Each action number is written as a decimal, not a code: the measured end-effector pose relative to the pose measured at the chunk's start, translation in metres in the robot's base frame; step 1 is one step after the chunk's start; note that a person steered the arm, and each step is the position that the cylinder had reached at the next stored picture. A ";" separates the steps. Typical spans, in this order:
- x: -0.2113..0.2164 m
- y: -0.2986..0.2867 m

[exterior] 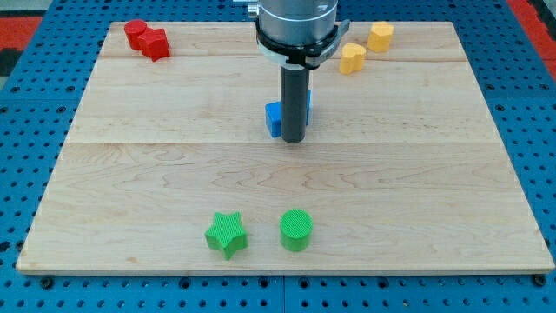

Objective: Move the blue blocks to the center of the board

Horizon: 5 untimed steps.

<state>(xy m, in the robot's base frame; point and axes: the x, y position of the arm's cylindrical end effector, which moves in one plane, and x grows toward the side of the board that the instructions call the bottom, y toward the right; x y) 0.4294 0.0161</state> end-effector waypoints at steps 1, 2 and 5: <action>-0.012 0.000; -0.013 0.009; -0.008 0.044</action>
<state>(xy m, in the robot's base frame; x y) 0.4214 0.0598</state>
